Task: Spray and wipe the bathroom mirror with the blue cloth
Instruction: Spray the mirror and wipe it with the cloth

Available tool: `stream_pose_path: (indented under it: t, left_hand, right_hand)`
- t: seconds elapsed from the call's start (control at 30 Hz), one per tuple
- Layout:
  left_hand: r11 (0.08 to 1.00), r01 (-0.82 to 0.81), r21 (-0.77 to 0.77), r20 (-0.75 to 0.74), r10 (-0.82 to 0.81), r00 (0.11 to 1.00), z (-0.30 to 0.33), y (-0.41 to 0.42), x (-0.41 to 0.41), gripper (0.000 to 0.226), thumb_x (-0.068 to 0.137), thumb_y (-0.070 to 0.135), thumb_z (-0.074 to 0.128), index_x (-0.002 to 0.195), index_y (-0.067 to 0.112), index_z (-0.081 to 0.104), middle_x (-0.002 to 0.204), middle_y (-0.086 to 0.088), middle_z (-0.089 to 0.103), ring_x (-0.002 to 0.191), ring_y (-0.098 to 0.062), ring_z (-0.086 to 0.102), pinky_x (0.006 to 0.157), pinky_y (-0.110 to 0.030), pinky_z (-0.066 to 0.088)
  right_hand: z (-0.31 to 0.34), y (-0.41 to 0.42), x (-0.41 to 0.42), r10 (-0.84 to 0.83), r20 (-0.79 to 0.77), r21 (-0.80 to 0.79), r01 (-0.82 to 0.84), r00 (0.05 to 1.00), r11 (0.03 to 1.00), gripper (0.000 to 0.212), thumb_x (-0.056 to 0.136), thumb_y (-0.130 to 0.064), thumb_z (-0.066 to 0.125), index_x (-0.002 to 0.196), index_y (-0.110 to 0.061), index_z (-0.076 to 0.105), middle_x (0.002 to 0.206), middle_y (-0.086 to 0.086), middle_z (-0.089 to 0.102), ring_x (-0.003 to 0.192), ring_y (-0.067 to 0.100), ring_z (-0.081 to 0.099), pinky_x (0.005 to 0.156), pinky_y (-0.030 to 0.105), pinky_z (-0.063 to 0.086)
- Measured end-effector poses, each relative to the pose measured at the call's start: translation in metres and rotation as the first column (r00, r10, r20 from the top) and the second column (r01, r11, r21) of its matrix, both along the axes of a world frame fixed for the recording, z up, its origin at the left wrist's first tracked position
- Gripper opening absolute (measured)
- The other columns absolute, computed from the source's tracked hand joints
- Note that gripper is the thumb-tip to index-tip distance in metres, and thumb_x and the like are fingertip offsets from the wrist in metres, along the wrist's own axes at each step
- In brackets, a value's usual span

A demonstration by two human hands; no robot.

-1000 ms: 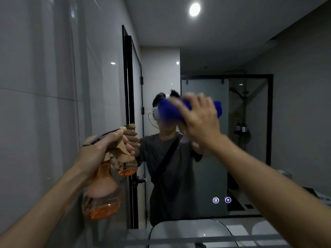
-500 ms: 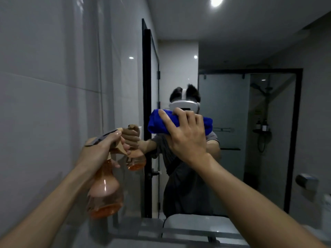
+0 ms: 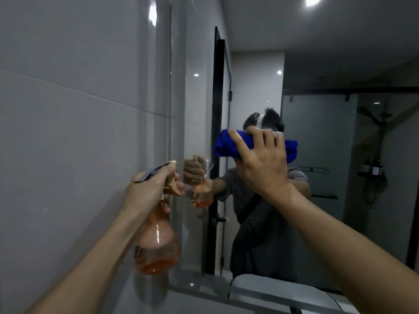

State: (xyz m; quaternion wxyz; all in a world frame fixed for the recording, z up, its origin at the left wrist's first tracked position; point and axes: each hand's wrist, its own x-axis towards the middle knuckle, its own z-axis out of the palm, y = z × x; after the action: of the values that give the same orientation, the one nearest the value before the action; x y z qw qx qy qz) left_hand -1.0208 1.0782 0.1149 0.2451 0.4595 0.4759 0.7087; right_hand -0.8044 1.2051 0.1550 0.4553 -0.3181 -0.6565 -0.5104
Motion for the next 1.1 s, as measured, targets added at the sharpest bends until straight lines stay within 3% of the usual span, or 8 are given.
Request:
stream_pose_path:
  t: [0.27, 0.4, 0.5, 0.63, 0.73, 0.9, 1.0, 1.1]
  left_hand:
    - [0.997, -0.072, 0.04, -0.011, 0.072, 0.997, -0.012, -0.017, 0.0, 0.033, 0.084, 0.052, 0.067, 0.069, 0.025, 0.077, 0.074, -0.007, 0.078, 0.071, -0.017, 0.076, 0.036, -0.022, 0.042]
    - [0.992, -0.107, 0.067, -0.034, 0.11, 0.993, -0.013, -0.023, -0.001, 0.03, 0.087, 0.044, 0.068, 0.07, 0.021, 0.077, 0.072, -0.009, 0.077, 0.071, -0.024, 0.076, 0.038, -0.022, 0.045]
    - [0.988, -0.139, 0.063, -0.069, 0.144, 0.987, -0.017, -0.03, -0.004, 0.026, 0.087, 0.044, 0.069, 0.072, 0.024, 0.077, 0.07, -0.008, 0.076, 0.069, -0.029, 0.075, 0.038, -0.027, 0.047]
    - [0.99, -0.122, 0.071, -0.086, 0.128, 0.988, -0.018, -0.035, -0.006, 0.025, 0.088, 0.044, 0.068, 0.072, 0.028, 0.078, 0.072, -0.008, 0.077, 0.07, -0.031, 0.075, 0.039, -0.029, 0.048]
    - [0.994, -0.082, 0.073, -0.075, 0.088, 0.993, -0.016, -0.035, -0.004, 0.028, 0.088, 0.046, 0.066, 0.074, 0.026, 0.078, 0.075, -0.008, 0.078, 0.073, -0.024, 0.076, 0.038, -0.026, 0.047]
    - [0.997, -0.048, 0.065, -0.061, 0.052, 0.997, -0.015, -0.028, -0.006, 0.033, 0.084, 0.051, 0.068, 0.073, 0.021, 0.077, 0.078, -0.011, 0.077, 0.08, -0.025, 0.077, 0.04, -0.027, 0.045]
    - [0.996, -0.049, 0.07, -0.041, 0.052, 0.998, -0.012, -0.024, -0.004, 0.034, 0.079, 0.055, 0.07, 0.073, 0.022, 0.077, 0.078, -0.012, 0.077, 0.08, -0.025, 0.077, 0.039, -0.026, 0.044]
    - [0.997, -0.06, 0.056, 0.008, 0.059, 0.998, -0.01, -0.03, 0.007, 0.03, 0.085, 0.046, 0.069, 0.071, 0.019, 0.077, 0.079, -0.013, 0.077, 0.079, -0.026, 0.077, 0.042, -0.026, 0.044]
  right_hand:
    - [0.044, -0.003, -0.085, 0.042, -0.141, -0.098, -0.056, 0.989, 0.994, 0.056, 0.09, -0.039, 0.057, 0.141, -0.02, 0.045, 0.123, 0.016, 0.052, 0.104, 0.035, 0.05, 0.088, 0.047, 0.038]
    - [-0.033, 0.002, -0.102, 0.096, 0.149, -0.103, -0.081, 0.984, 0.991, 0.061, 0.085, -0.035, 0.062, 0.142, -0.018, 0.045, 0.125, 0.017, 0.052, 0.11, 0.037, 0.049, 0.093, 0.051, 0.038]
    - [-0.097, 0.0, -0.103, 0.123, 0.389, -0.167, -0.061, 0.913, 0.984, 0.064, 0.082, -0.032, 0.066, 0.141, -0.02, 0.045, 0.129, 0.014, 0.053, 0.111, 0.035, 0.051, 0.092, 0.05, 0.04]
    - [-0.09, 0.004, -0.1, 0.149, 0.542, -0.143, -0.084, 0.827, 0.986, 0.055, 0.084, -0.028, 0.065, 0.135, -0.017, 0.047, 0.126, 0.015, 0.055, 0.107, 0.037, 0.054, 0.089, 0.052, 0.044]
    - [-0.026, 0.007, -0.103, 0.101, 0.448, -0.085, -0.07, 0.888, 0.994, 0.054, 0.088, -0.031, 0.06, 0.138, -0.02, 0.045, 0.126, 0.015, 0.053, 0.107, 0.037, 0.053, 0.089, 0.051, 0.04]
    - [0.091, 0.003, -0.106, 0.058, 0.025, -0.057, -0.057, 0.998, 0.997, 0.053, 0.088, -0.038, 0.062, 0.137, -0.023, 0.045, 0.123, 0.016, 0.054, 0.105, 0.036, 0.052, 0.087, 0.049, 0.04]
    - [0.086, 0.0, -0.11, 0.07, -0.078, -0.081, -0.077, 0.994, 0.994, 0.052, 0.089, -0.034, 0.06, 0.138, -0.023, 0.045, 0.125, 0.014, 0.053, 0.108, 0.034, 0.05, 0.089, 0.047, 0.038]
    - [0.036, -0.003, -0.102, 0.112, 0.038, -0.072, -0.109, 0.993, 0.991, 0.053, 0.088, -0.033, 0.058, 0.139, -0.021, 0.047, 0.124, 0.014, 0.054, 0.105, 0.035, 0.051, 0.089, 0.046, 0.036]
